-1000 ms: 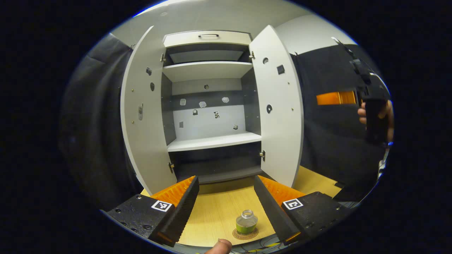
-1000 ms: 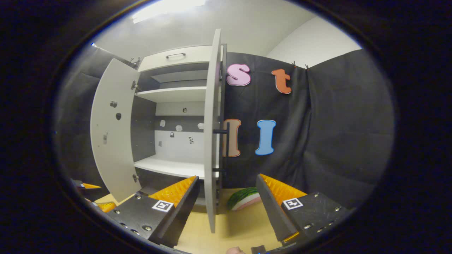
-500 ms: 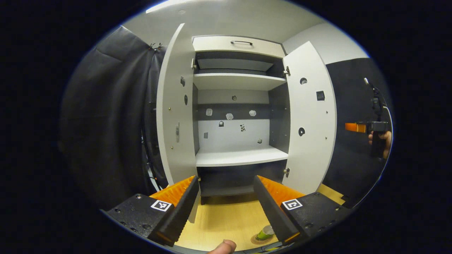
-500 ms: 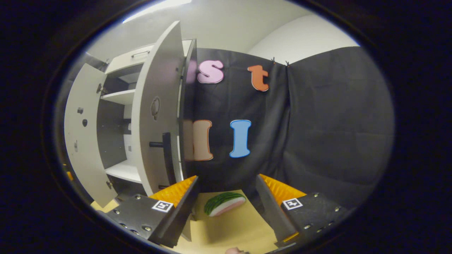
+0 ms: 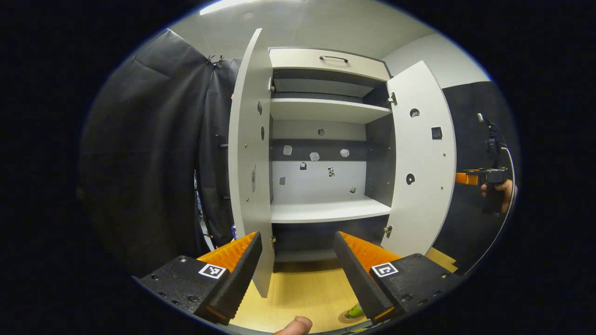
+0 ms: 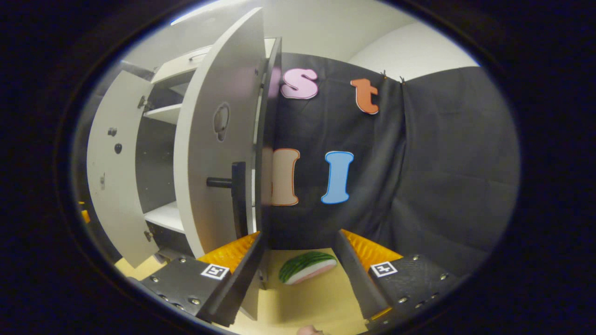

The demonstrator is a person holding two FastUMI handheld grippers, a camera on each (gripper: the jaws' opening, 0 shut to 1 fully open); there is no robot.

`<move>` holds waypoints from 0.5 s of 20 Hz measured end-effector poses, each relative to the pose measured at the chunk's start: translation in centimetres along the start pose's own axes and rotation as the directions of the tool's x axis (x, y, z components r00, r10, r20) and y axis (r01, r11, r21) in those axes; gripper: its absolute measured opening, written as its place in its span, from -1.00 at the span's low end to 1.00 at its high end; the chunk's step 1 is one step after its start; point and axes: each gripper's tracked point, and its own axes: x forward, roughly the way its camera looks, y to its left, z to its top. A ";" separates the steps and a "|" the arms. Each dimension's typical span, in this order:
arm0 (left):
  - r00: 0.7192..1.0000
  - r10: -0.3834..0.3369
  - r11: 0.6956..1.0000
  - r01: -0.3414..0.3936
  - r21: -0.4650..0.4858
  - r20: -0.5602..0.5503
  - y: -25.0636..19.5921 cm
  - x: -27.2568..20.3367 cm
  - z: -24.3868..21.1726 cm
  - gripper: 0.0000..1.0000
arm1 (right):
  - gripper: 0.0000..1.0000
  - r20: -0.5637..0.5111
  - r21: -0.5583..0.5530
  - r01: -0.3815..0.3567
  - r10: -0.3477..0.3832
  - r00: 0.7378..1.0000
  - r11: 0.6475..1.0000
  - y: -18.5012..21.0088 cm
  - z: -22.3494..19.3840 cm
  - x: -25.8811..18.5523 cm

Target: Grasp the bottle in the cabinet with the left hand and place it on the coaster, then close the right door with the right hand and the left door with the left hand.

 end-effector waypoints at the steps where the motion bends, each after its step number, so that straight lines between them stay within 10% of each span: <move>1: 1.000 0.004 1.000 -0.004 -0.001 0.001 0.3 0.1 0.1 0.95 | 0.86 -0.008 0.013 -0.007 0.007 1.000 1.000 0.1 -0.1 -0.1; 10: 1.000 0.011 1.000 -0.011 -0.003 -0.009 1.1 1.6 0.1 0.96 | 0.89 0.003 0.104 -0.084 0.085 0.996 0.991 4.4 -0.4 -0.8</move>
